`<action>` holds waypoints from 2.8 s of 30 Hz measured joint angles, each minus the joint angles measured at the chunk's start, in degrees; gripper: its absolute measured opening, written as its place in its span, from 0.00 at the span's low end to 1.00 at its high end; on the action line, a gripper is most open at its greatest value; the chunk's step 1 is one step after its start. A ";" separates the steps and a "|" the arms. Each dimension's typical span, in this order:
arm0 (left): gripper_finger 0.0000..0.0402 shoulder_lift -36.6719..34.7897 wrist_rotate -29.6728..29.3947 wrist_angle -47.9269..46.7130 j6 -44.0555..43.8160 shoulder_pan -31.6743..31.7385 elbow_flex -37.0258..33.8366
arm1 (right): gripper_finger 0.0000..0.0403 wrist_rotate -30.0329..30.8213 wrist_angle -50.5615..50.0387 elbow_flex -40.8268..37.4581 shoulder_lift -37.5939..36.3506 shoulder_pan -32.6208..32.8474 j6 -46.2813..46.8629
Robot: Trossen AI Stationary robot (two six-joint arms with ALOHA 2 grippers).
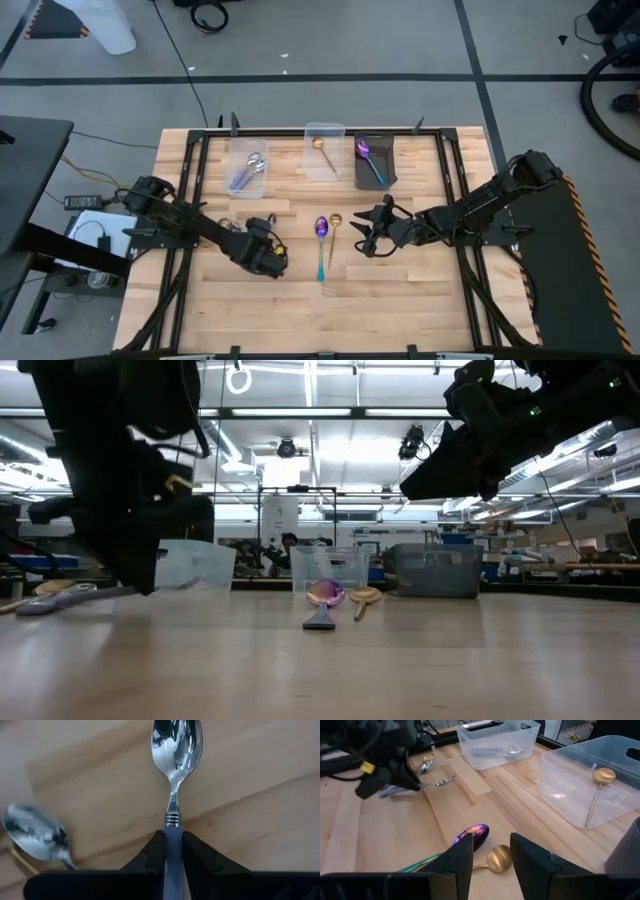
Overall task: Sort silverware by color (type)
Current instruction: Put the purple spoon into the left transparent bin
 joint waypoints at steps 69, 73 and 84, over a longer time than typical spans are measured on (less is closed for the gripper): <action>0.13 -36.20 -15.70 -3.37 53.37 25.37 0.71 | 0.35 -0.06 -1.90 0.00 0.00 0.00 2.38; 0.13 -36.18 -15.74 -2.06 58.42 30.22 0.71 | 0.35 -0.07 -1.90 0.00 0.00 0.00 2.38; 0.13 -33.58 -15.70 1.71 70.31 40.17 -5.67 | 0.35 -0.38 -1.97 0.02 -0.01 0.59 2.82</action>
